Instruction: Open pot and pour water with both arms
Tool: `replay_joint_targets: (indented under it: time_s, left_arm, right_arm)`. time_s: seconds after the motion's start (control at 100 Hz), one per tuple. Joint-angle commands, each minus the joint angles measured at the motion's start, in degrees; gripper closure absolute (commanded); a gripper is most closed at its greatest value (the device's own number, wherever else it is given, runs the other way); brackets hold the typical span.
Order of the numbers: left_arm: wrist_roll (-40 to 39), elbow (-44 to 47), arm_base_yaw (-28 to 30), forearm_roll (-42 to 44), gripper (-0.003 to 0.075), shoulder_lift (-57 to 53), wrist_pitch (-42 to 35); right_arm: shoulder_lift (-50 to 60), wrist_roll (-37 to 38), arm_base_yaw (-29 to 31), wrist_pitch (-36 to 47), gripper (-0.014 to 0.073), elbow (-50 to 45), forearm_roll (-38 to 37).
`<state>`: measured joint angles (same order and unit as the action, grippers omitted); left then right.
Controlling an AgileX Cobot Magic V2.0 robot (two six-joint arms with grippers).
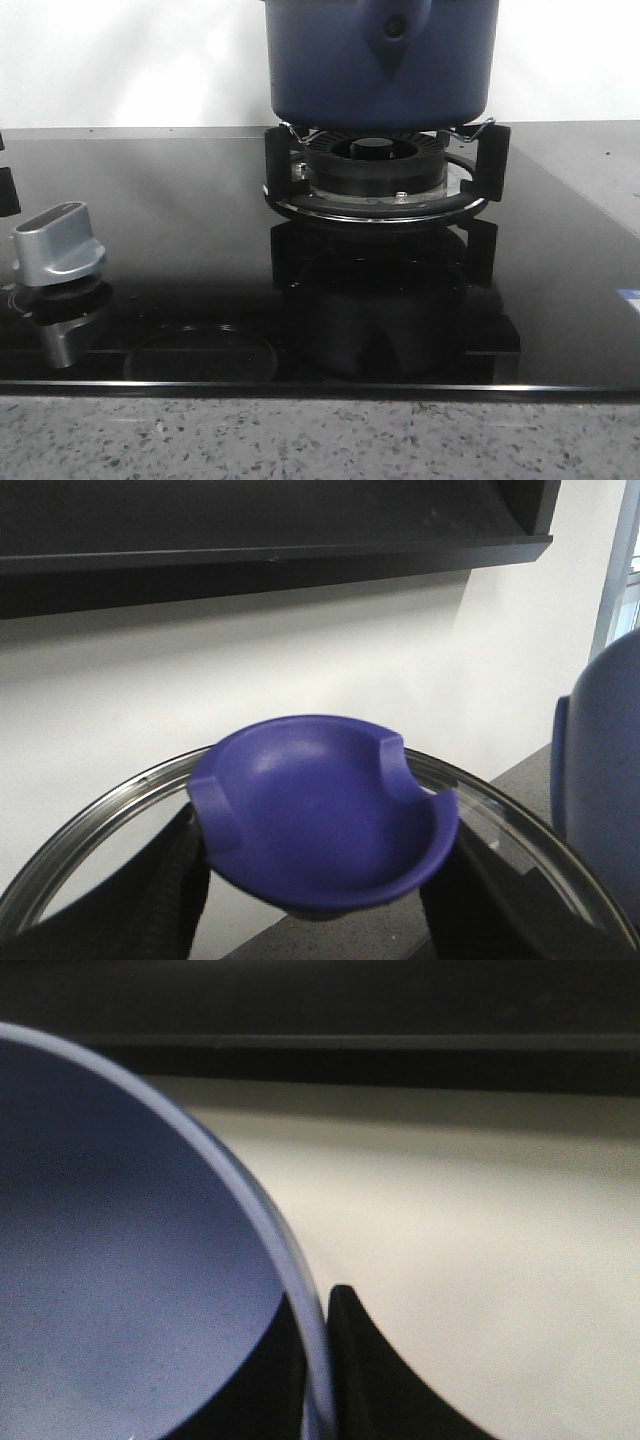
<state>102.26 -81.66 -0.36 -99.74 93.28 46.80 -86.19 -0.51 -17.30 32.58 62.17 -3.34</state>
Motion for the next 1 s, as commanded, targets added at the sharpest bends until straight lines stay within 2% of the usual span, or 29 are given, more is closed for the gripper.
replay_joint_targets:
  time_s: [0.0,0.09,0.25,0.72,0.99]
  left_arm:
    - [-0.57,-2.32,0.03,-6.19,0.0510,-3.32,2.25]
    - [-0.57,-2.32,0.03,-6.19,0.0510,-3.32,2.25]
    - [-0.57,-2.32,0.03,-6.19,0.0510,-3.32,2.25]
    - [-0.57,-2.32,0.03,-6.19,0.0510,-3.32,2.25]
    - [-0.57,-2.32,0.03,-6.19,0.0510,-3.32,2.25]
  right_arm:
    - [1.99,-2.74,0.13,10.01,0.0639,0.95,-0.18]
    - [1.32,-5.32,0.13,11.84,0.0639,0.95,-0.07]
    - [0.67,-5.32,0.13,12.40,0.0639,0.95,0.44]
    - [0.58,-5.32,0.13,22.31,0.0639,0.95,3.34]
    - [0.58,-5.32,0.13,23.14,0.0639,0.95,3.34]
